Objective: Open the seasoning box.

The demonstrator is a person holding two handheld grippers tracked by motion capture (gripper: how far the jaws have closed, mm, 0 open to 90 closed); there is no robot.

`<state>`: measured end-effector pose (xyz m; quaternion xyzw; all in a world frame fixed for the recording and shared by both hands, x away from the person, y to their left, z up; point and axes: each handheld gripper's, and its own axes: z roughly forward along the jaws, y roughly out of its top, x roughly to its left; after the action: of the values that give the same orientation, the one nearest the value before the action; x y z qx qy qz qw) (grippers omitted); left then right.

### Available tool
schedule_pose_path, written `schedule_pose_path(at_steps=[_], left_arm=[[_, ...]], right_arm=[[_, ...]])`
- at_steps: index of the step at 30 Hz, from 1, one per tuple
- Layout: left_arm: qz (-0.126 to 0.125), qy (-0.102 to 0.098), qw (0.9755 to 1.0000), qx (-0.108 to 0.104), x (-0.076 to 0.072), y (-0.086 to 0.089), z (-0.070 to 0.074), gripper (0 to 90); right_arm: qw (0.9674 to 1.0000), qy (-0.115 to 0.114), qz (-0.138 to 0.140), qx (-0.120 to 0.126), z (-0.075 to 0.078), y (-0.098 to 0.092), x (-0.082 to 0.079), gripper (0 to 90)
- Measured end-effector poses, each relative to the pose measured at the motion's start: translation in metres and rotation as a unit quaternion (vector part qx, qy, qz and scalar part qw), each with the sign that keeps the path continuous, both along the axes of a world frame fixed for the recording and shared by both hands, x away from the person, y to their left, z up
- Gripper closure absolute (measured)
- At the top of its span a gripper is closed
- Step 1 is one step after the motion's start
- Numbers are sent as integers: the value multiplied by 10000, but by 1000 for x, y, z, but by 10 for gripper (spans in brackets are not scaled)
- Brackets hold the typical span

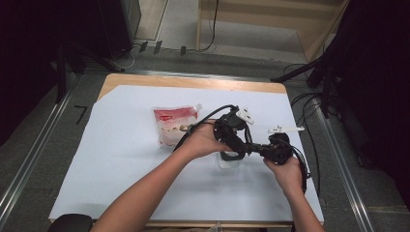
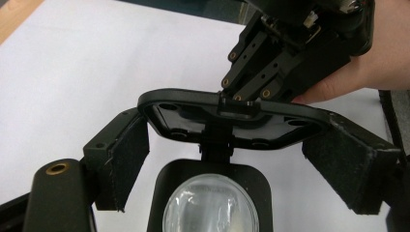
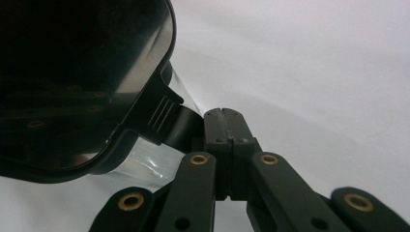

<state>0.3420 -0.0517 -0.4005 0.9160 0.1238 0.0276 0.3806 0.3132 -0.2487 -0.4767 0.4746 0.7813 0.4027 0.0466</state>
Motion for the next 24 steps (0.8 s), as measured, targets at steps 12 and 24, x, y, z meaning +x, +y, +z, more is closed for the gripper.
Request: schedule_pose_path(at_steps=[12,24], left_arm=[[-60,95,9998,-135,3,-4,-3,172],[-115,255,9996,86,1,-1,2,173]], right_arm=[[10000,-34,26,38,1,-1,-1,900],[10000,-27,33,61,0,0,-1,900]])
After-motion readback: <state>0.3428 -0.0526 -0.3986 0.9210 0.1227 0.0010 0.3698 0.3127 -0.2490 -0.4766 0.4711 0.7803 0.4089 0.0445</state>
